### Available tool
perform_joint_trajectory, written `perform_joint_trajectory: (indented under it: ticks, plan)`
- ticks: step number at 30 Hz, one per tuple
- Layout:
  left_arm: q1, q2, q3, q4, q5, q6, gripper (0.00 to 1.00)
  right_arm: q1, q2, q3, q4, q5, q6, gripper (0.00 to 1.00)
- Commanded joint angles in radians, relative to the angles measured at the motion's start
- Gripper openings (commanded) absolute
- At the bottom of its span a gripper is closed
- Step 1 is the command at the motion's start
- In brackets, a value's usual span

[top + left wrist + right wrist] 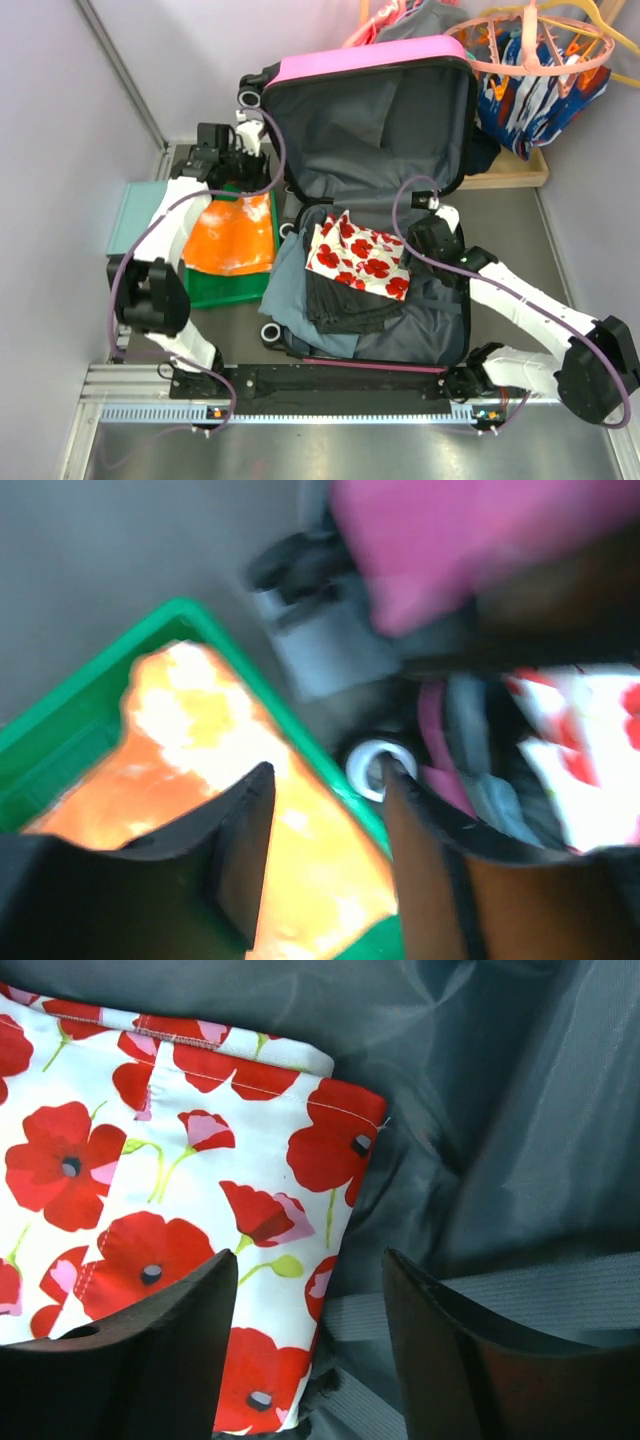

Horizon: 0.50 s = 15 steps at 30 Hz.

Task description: Open, take out, and arrange the luggage

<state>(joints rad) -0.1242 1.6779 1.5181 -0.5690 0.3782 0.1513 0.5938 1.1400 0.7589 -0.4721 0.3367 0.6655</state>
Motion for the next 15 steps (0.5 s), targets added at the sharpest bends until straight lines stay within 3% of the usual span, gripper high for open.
perform_joint_trajectory:
  ticks: [1,7,11,15]
  plan:
    - [-0.144,-0.127,-0.051,-0.133,0.057,0.072,0.56,-0.060,0.003,-0.027,0.073,-0.138,0.042,0.60]
    - [-0.311,-0.132,-0.079,-0.239,0.067,0.103,0.74,-0.103,0.050,-0.066,0.165,-0.246,0.060,0.61]
    - [-0.376,-0.073,-0.053,-0.276,0.045,0.082,0.75,-0.104,0.110,-0.064,0.194,-0.274,0.066,0.61]
    - [-0.379,-0.105,-0.048,-0.160,0.010,0.019,0.81,-0.104,0.132,-0.035,0.194,-0.231,0.056,0.61]
